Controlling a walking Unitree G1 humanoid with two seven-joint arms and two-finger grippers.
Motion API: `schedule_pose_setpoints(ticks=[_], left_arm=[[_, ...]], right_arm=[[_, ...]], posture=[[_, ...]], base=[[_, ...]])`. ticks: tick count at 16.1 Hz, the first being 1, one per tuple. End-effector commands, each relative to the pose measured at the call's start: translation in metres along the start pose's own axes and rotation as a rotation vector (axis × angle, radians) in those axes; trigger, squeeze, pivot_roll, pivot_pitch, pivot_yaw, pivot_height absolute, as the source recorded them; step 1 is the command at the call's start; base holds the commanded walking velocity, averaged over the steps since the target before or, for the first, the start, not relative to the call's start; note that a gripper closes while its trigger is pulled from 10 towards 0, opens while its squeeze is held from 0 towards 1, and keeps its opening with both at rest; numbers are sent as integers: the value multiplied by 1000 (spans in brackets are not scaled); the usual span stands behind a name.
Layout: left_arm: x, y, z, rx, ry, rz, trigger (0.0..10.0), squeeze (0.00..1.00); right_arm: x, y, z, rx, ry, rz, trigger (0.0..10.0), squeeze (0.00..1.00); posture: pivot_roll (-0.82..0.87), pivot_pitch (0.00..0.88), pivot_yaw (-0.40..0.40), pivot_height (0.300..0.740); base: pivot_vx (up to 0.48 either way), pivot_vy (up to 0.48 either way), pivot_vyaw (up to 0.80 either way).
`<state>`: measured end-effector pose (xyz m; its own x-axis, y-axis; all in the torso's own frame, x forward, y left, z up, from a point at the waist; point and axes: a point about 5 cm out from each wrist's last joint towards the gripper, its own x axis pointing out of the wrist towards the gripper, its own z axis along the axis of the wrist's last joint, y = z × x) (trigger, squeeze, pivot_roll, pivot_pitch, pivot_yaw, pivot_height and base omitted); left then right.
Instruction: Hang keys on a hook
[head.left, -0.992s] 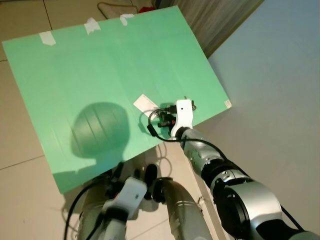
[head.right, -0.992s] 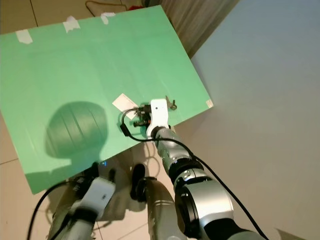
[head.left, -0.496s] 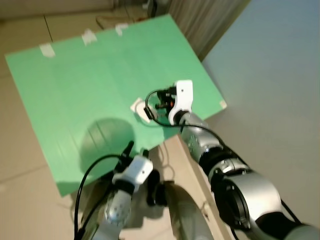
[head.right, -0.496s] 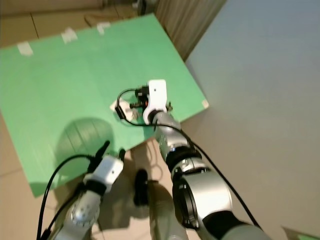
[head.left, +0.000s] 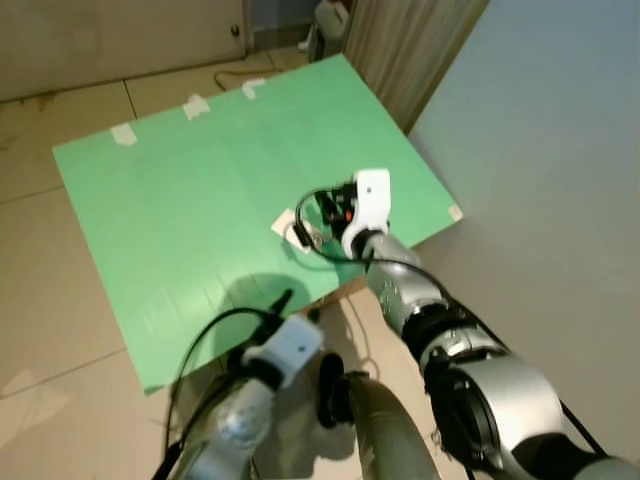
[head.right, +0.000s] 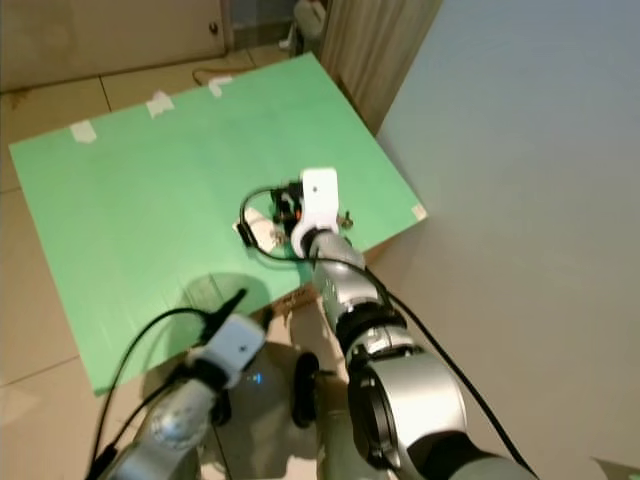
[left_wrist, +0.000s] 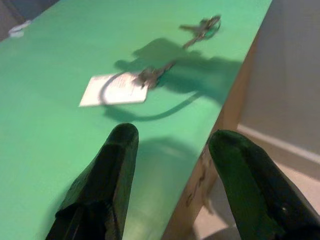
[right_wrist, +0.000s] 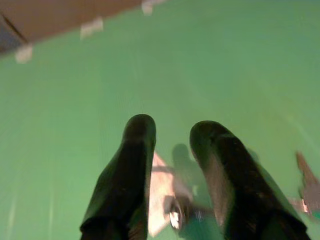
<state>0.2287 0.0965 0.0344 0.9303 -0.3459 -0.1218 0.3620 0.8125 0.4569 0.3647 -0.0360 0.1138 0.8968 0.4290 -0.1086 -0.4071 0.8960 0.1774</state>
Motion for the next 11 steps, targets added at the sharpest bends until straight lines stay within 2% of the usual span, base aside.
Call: schedule_pose_setpoints(ticks=[1,4,6,7,10,11], left_arm=[[-9,-14,-1,-17,-1,-48,10000,0],[-19,-18,-3,-39,35,-24,10000,0],[-35,-21,-8,-52,74,-12,10000,0],[-38,-22,-8,-56,80,-8,10000,0],[-58,-22,-6,-65,111,20,10000,0],[-60,-23,-5,-66,112,21,10000,0]], right_arm=[[-6,23,-31,28,84,40,10000,1000],[-10,21,-39,23,112,30,10000,1000],[-10,14,-38,20,124,4,10000,1000],[-9,14,-37,16,124,-1,10000,1000],[-10,16,-40,32,133,-10,10000,1000],[-10,16,-41,38,139,-13,10000,1000]], posture=[[82,323,-168,740],[110,360,-185,740],[139,405,-205,740],[146,413,-208,740],[181,478,-217,740],[181,478,-217,740]], base=[[0,0,0],[0,0,0],[0,0,0],[0,0,0],[0,0,0],[0,0,0]])
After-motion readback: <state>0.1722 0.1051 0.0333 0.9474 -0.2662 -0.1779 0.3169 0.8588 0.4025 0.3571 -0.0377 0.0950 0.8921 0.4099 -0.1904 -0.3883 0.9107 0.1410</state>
